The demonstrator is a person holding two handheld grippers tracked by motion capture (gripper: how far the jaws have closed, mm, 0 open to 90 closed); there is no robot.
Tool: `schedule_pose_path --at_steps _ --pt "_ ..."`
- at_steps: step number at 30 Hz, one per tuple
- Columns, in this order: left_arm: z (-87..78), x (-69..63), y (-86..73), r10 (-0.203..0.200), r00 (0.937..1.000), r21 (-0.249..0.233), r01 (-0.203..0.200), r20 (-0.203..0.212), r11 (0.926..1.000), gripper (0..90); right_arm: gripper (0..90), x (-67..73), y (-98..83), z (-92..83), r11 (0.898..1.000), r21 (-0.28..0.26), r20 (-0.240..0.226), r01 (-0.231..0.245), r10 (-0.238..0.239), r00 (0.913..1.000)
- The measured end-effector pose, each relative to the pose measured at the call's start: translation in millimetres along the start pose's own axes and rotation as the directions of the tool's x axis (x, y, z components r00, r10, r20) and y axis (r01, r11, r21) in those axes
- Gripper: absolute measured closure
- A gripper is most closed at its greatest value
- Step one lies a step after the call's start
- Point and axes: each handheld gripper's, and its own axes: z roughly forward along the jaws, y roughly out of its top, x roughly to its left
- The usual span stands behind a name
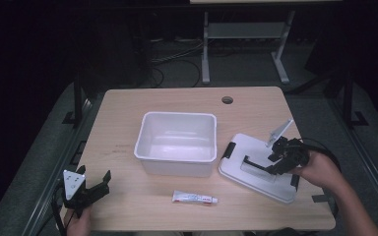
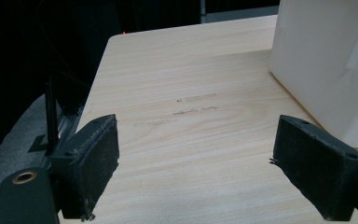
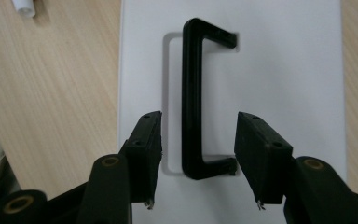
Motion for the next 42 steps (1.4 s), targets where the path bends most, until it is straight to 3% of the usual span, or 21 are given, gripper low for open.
schedule_pose_path --at_steps 8,16,31,42 --pt "0.6 -1.4 0.1 0.0 1.0 0.0 0.0 0.004 1.0 13.5 48.8 16.4 -9.7 -3.7 1.0 0.005 -0.003 0.009 -0.009 1.0" --pt "0.9 -1.8 0.3 0.004 1.0 0.002 -0.004 0.003 1.0 13.6 47.1 41.3 -8.9 -2.1 0.998 0.013 -0.016 0.056 -0.056 0.9983" --pt "1.1 -1.6 0.5 0.01 0.9999 0.001 -0.01 0.005 1.0 13.5 45.1 84.2 19.6 14.6 0.988 0.019 -0.069 0.156 -0.154 0.9856" --pt "0.0 0.1 0.6 0.005 1.0 -0.004 -0.005 0.0 1.0 13.5 44.2 102.5 44.5 29.7 0.976 0.008 -0.113 0.215 -0.213 0.9704"
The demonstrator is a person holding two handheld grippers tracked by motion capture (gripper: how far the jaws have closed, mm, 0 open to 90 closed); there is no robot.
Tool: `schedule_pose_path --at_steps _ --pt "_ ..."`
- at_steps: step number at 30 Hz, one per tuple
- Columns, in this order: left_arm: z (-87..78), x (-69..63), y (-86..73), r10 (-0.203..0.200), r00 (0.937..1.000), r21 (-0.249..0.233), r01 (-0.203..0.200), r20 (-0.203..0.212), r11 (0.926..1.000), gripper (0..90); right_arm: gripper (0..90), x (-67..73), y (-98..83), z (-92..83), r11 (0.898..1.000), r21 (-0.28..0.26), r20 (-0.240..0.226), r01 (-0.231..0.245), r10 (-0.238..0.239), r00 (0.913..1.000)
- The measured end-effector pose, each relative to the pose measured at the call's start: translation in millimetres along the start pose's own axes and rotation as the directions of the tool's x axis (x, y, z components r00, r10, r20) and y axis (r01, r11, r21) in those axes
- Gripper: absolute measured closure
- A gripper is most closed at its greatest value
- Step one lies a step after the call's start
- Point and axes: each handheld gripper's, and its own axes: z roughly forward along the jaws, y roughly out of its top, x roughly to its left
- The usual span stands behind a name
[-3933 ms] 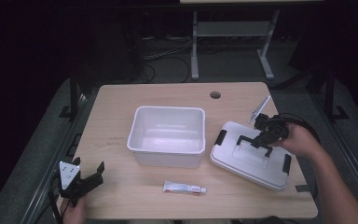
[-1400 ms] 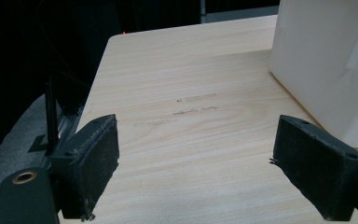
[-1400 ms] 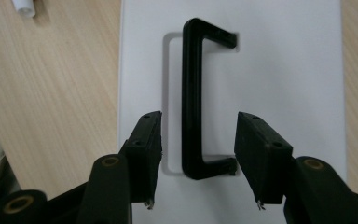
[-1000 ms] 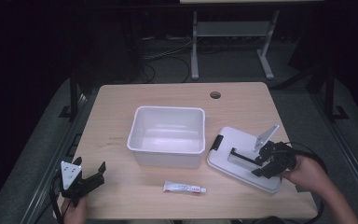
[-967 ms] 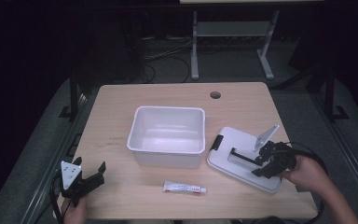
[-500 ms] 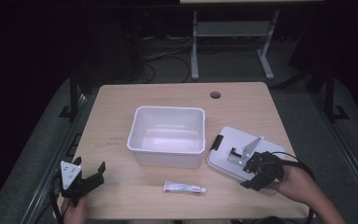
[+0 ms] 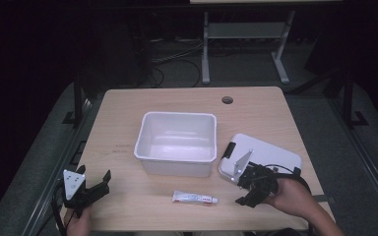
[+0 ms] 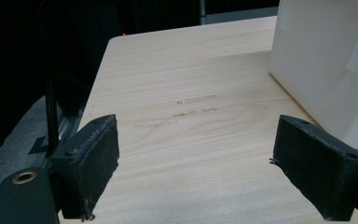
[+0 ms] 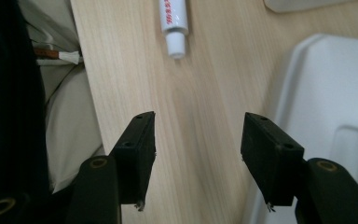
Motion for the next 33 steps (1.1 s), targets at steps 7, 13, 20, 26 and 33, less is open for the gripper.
schedule_pose_path --at_steps 7,13,20,26,33 --pt "-0.1 0.1 0.2 0.002 1.0 -0.001 -0.002 -0.001 1.0 13.5 44.3 2.6 16.1 9.3 1.0 0.006 -0.017 0.026 -0.026 0.9995" --pt "0.0 -0.5 0.3 0.005 1.0 -0.003 -0.005 0.001 1.0 13.5 44.3 4.1 27.3 15.1 0.999 0.01 -0.029 0.05 -0.05 0.9984" --pt "0.0 -1.8 0.7 0.016 0.9999 -0.002 -0.016 0.003 0.9999 13.6 44.6 6.6 43.3 23.6 0.997 0.017 -0.045 0.079 -0.078 0.996" --pt "-0.6 -1.0 0.7 0.015 0.9999 -0.003 -0.015 0.0 0.9999 13.5 44.7 9.1 59.3 33.4 0.993 0.034 -0.058 0.114 -0.112 0.9921" --pt "0.0 -1.3 0.5 0.013 0.9999 -0.002 -0.013 0.002 0.9999 13.5 44.9 10.7 67.9 44.7 0.989 0.054 -0.074 0.135 -0.131 0.9886"
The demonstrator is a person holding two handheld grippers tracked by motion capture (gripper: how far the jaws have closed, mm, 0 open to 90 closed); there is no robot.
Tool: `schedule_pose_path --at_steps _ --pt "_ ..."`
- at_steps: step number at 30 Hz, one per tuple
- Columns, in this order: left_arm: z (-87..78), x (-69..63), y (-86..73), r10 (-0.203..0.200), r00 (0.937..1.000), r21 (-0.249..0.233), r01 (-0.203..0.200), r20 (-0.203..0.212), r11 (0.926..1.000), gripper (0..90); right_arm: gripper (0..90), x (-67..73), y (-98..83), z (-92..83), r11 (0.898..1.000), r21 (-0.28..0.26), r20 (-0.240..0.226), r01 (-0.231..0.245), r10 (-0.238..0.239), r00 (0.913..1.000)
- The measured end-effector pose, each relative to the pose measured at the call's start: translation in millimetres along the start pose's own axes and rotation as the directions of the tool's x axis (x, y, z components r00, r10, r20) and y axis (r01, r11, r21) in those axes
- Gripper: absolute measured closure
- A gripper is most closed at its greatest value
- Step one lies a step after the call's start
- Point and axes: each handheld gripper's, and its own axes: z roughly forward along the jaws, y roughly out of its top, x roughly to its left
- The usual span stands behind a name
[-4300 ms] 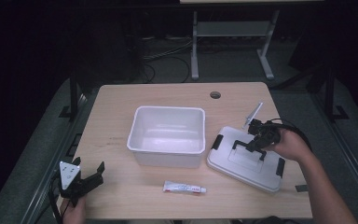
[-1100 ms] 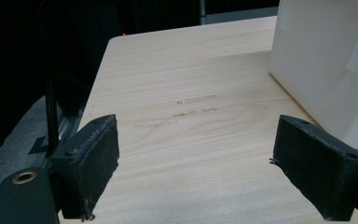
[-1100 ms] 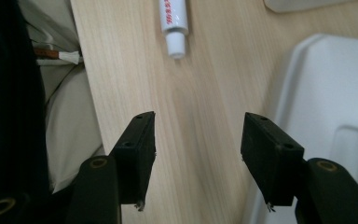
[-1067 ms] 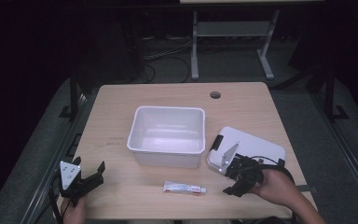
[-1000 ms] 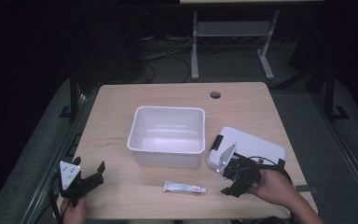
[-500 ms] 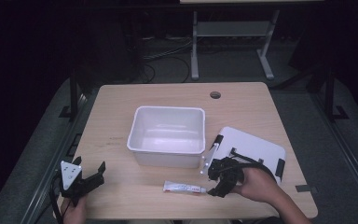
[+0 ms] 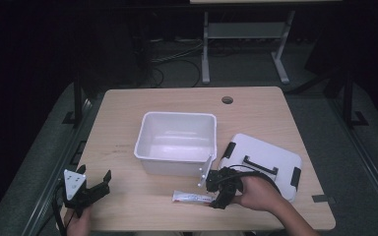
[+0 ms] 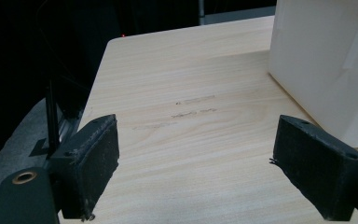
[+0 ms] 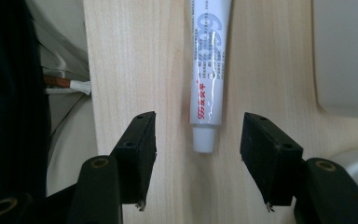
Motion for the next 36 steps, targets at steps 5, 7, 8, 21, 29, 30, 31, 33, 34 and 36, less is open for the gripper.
schedule_pose_path --at_steps 5,7,8,21,29,30,31,33,34,36 --pt "0.2 -0.2 0.0 0.003 1.0 0.001 -0.003 0.002 1.0 13.6 45.2 -1.3 5.9 4.8 1.0 0.004 -0.013 0.003 -0.003 0.9999" --pt "0.1 -0.2 -0.1 0.002 1.0 0.0 -0.002 0.002 1.0 13.5 45.3 -2.2 6.9 6.4 1.0 0.009 -0.012 0.004 -0.003 0.9999" --pt "0.1 -0.1 -0.1 0.001 1.0 0.001 -0.001 0.001 1.0 13.5 45.4 -2.8 7.5 8.1 1.0 0.018 -0.011 0.003 -0.002 0.9999" --pt "0.1 -0.1 0.0 0.001 1.0 -0.001 -0.001 0.002 1.0 13.5 45.8 -4.0 20.2 12.9 0.999 0.038 -0.019 0.026 -0.025 0.9995" --pt "-0.1 0.4 0.1 0.001 1.0 0.0 -0.001 0.0 1.0 13.5 47.4 -5.2 27.6 20.9 0.998 0.053 -0.025 0.036 -0.034 0.9991" --pt "-0.2 0.6 0.1 0.004 1.0 -0.002 -0.004 0.001 1.0 13.5 47.8 -5.2 28.1 22.3 0.998 0.055 -0.024 0.037 -0.036 0.9991" --pt "-0.3 0.7 0.1 0.005 1.0 -0.002 -0.005 0.001 1.0 13.6 48.0 -5.0 28.5 23.2 0.998 0.059 -0.024 0.035 -0.033 0.9992" --pt "-0.2 0.5 0.1 0.005 1.0 -0.001 -0.005 0.001 1.0 13.6 48.8 -5.2 29.5 24.6 0.998 0.057 -0.022 0.039 -0.038 0.999" --pt "-0.2 0.4 0.1 0.004 1.0 -0.001 -0.004 0.001 1.0 13.5 49.1 -5.5 30.1 25.6 0.997 0.058 -0.023 0.041 -0.04 0.999" --pt "-0.2 0.3 0.2 0.006 1.0 -0.001 -0.006 0.001 1.0 13.5 50.2 -6.0 30.8 27.4 0.997 0.059 -0.02 0.045 -0.044 0.9988"
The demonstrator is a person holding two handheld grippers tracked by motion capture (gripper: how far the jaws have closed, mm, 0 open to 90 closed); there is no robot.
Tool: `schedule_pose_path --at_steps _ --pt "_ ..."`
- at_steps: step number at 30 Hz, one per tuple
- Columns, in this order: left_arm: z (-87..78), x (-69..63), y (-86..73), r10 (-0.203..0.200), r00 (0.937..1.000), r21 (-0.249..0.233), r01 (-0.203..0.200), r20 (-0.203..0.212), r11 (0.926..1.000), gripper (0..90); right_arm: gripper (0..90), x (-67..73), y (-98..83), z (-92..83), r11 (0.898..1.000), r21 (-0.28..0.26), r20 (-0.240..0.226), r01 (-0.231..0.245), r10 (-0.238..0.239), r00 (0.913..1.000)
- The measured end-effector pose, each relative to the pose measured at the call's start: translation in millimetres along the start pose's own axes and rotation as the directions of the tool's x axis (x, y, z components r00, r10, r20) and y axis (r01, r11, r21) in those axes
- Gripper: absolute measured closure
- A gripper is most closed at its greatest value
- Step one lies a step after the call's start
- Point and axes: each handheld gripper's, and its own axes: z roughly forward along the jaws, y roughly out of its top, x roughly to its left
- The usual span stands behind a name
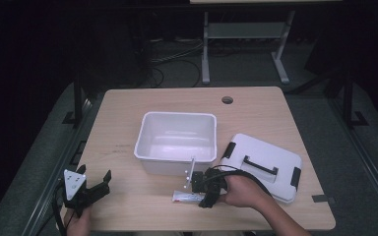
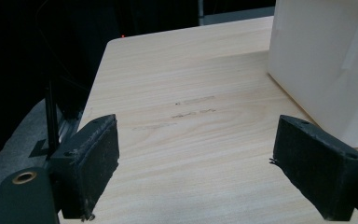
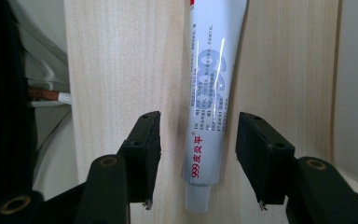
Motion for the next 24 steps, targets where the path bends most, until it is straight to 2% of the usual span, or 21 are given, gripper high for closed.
schedule_pose_path --at_steps 24 --pt "0.1 0.4 -0.2 -0.005 1.0 -0.002 0.005 0.001 1.0 13.5 62.6 -1.4 6.9 11.2 0.999 0.045 0.027 0.02 -0.021 0.9994"
